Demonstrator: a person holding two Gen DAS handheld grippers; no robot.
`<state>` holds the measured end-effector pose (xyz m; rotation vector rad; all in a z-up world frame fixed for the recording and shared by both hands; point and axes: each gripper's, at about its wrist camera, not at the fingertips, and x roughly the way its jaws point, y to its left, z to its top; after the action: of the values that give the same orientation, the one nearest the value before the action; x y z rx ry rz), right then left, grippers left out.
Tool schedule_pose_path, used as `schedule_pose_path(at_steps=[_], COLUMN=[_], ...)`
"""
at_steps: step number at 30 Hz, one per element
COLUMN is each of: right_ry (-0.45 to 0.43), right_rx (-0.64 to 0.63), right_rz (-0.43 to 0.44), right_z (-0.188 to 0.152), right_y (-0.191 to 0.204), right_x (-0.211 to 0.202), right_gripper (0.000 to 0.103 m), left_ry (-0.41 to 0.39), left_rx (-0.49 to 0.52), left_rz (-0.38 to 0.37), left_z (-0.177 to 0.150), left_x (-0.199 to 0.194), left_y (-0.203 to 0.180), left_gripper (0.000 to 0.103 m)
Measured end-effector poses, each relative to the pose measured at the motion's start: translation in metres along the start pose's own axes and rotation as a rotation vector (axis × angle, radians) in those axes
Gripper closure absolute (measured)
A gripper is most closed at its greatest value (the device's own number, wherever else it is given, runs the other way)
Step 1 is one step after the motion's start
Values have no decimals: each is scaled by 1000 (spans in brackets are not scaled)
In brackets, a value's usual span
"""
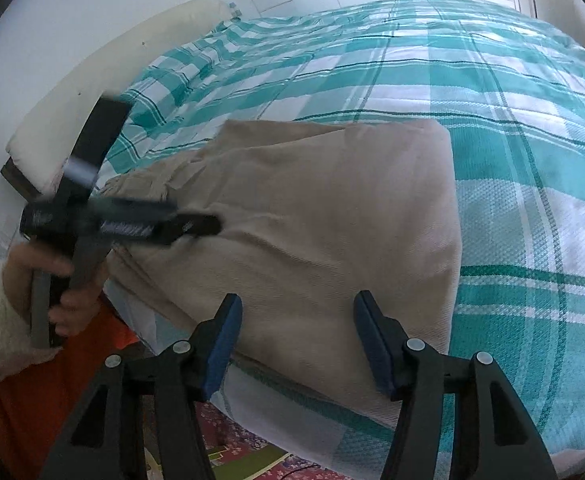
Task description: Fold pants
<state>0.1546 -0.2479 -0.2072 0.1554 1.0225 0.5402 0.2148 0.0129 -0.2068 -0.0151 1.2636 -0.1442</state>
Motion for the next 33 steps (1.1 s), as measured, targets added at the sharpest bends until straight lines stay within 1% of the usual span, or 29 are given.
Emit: schedule_pose_path(at_steps=[3, 5, 10, 12, 14, 17, 20, 23, 24, 25, 27, 30, 33], right_ry=[1, 0, -3, -7, -10, -11, -10, -13, -15, -16, -16, -16, -15], right_rx=[-7, -19, -41, -37, -31, -33, -35, -36, -36, -36, -38, -43, -54], right_rz=[-3, -6, -21, -16, -10, -12, -12, -11, -10, -9, -11, -8, -14], right_z=[-1, -2, -3, -3, -3, -3, -3, -4, -4, -4, -4, -4, -4], right_y=[1, 3, 7, 6, 5, 5, 5, 5, 5, 5, 6, 8, 11], right_x=[0, 0, 1, 1, 1, 1, 1, 0, 0, 0, 0, 1, 3], right_gripper=[42, 40, 38, 38, 38, 38, 37, 37, 37, 37, 37, 33, 29], left_ry=[-1, 3, 4, -20, -76, -114, -90, -14, -16, -37, -34, -35, -79], left_rx=[7, -11, -31, -46, -51, -31, 4, 7, -14, -36, -43, -64, -79], left_rz=[14, 6, 26, 17, -10, -24, 7, 60, 43, 22, 38, 47, 14], left_z=[-9, -12, -14, -11, -7, 2, 5, -8, -13, -18, -20, -18, -14], left_x=[-6, -6, -13, -22, -36, -45, -33, -8, -6, -8, -12, -20, -34], left_y=[11, 17, 17, 14, 11, 2, -4, 1, 7, 13, 19, 26, 27], left_gripper=[2, 3, 4, 5, 5, 4, 4, 4, 4, 4, 3, 5, 5])
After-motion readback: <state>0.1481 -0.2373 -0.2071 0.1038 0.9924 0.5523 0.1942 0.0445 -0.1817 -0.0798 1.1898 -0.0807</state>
